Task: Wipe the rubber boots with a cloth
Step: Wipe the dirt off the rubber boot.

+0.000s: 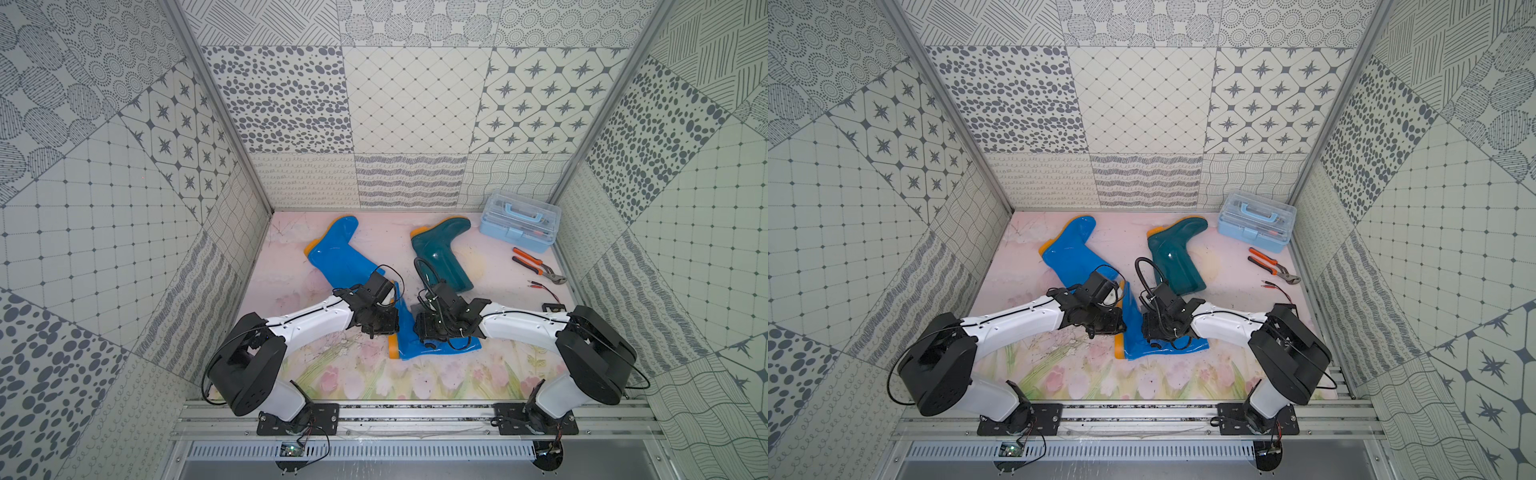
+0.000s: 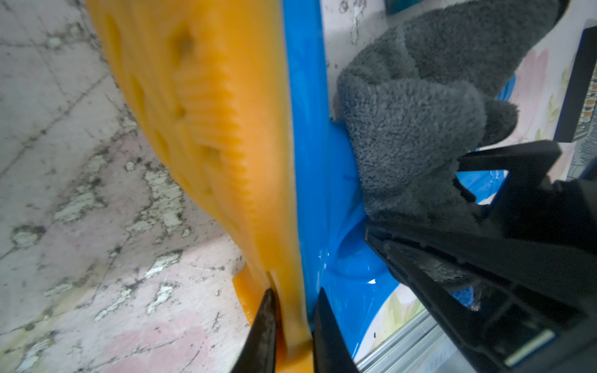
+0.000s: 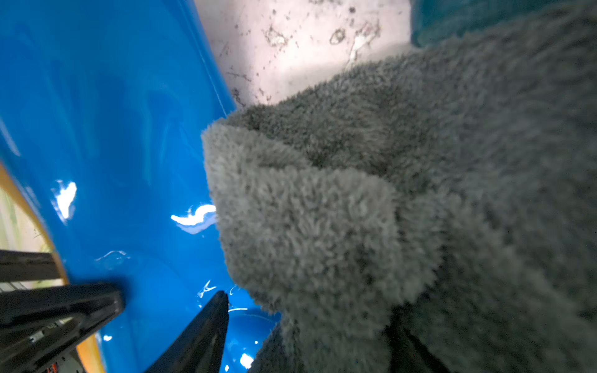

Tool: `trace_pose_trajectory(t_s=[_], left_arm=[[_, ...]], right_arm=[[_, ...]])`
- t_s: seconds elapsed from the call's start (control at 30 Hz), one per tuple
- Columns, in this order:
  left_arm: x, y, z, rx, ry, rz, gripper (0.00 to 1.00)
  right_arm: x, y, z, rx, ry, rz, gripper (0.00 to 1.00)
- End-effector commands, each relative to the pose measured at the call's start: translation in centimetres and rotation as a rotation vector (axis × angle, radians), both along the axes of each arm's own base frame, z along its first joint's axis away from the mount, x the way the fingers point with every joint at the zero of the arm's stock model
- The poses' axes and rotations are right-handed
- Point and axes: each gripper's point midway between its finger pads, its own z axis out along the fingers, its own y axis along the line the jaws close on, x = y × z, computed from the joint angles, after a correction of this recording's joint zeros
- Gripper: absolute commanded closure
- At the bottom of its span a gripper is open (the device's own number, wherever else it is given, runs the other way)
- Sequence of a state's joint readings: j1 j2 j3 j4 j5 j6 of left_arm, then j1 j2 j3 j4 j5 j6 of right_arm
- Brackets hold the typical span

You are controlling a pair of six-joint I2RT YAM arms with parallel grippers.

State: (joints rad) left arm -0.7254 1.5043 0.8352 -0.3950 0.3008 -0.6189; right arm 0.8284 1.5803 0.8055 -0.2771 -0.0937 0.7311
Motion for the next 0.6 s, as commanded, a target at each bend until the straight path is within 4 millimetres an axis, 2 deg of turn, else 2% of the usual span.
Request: trace_pose_trajectory(t_s=[0.0,0.03,0.07,0.17,0.3,0.47,0.57], left_arm=[[-1.4,-0.7,-2.1,-0.024,0.019,-0.056,1.0],[-1.4,-0.7,-2.0,-0.024,0.016,-0.058,1.0],[-1.5,-0.5,-1.9,-0.021,0.013,-0.058,1.0],[-1.6,-0.3,-1.7,-0.02,0.002,-0.059,1.0],[-1.5,-0.4,-1.4,-0.03,-0.008,-0.063,1.0],[-1.5,-0.6,-1.4,-0.036,-0.008,-0.068,1.0],[-1.4,-0.6,-1.2,-0.038,-0.015,-0.073,1.0]], right_arm=[[-2.6,-0.1,-3.8,0.039,0.109,0.039,0.6],[-2.8,0.7,-3.5,0.084,0.1,0.083,0.76],[-3.2,1.2,-3.2,0.117,0.094,0.124,0.86],[-3.4,1.3,-2.0,0.113,0.054,0.198,1.0],[-2.8,1.1,0.5,0.085,-0.029,0.262,1.0],[-1.8,3.5,5.6,0.243,-0.148,0.283,1.0],[-1.3,4.2,7.1,0.288,-0.206,0.295,1.0]])
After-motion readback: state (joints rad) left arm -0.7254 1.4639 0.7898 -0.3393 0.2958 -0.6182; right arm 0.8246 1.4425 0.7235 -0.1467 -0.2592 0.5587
